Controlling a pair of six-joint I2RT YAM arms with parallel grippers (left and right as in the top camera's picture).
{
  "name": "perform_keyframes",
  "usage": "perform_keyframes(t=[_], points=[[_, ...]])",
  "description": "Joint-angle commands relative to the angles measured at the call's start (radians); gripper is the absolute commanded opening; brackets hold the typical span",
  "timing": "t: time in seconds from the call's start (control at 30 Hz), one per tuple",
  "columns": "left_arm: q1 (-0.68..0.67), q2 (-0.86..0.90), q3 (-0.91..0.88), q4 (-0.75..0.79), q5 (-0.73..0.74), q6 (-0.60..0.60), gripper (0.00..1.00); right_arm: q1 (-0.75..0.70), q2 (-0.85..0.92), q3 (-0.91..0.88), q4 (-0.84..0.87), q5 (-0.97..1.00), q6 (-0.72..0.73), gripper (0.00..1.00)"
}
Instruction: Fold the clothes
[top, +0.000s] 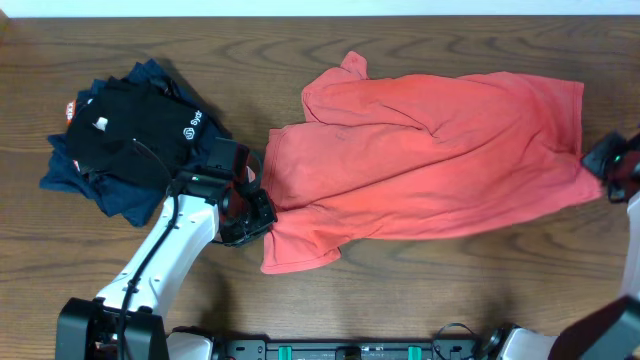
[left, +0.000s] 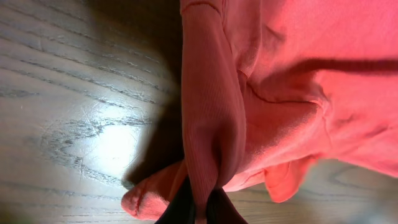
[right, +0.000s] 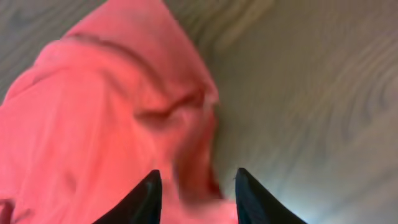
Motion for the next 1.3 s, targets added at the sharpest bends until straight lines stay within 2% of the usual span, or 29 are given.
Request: perform_keyframes(t=[0.0,0.23,0.33,0.63,0.9,0.93,0.97,1.0,1.03,1.07,1.2,1.27], points=[[0.006,-0.007,-0.005,0.0,-0.012,0.018,0.06,-0.001,0.118,-0.003,0.0,0.043,-0.027,0.44],[0.006,-0.007,-0.005,0.0,-0.012,0.018,0.06,-0.002,0.24,-0.003,-0.299,0.099,0.002,0.54],[0.006,-0.007,-0.005,0.001,-0.012,0.018,0.06,-0.002,0.247,-0.009,-0.362,0.158,0.023,0.55],[0.006,-0.007,-0.005,0.008,-0.012,0.018,0.06,0.004,0.247,-0.063,-0.372,0.156,0.022,0.59],[0.006,-0.007,-0.005,0.008,-0.012,0.018,0.06,0.004,0.247,-0.205,-0.2,0.155,0.032,0.61],[0.006,-0.007,-0.005,0.008,-0.012,0.018,0.06,0.004,0.247,-0.218,-0.173,0.155,0.041,0.58],[0.006,-0.007,-0.005,0.008,-0.012,0.018,0.06,0.004,0.247,-0.23,-0.148,0.151,0.045,0.51],[0.006,-0.007,-0.005,0.009,-0.012,0.018,0.06,0.004,0.247,-0.238,-0.128,0.143,0.045,0.37],[0.006,-0.007,-0.005,0.011,-0.012,0.018,0.06,0.004,0.247,-0.24,-0.127,0.143,0.045,0.11],[0.006,-0.007,-0.005,0.012,-0.012,0.018,0.06,0.004,0.247,-0.238,-0.139,0.14,0.045,0.01],[0.006,-0.007,-0.005,0.012,-0.012,0.018,0.06,0.004,0.228,-0.164,-0.426,0.055,0.014,0.02],[0.006,-0.007,-0.005,0.012,-0.012,0.018,0.06,0.004,0.217,-0.084,-0.584,-0.012,-0.072,0.09]])
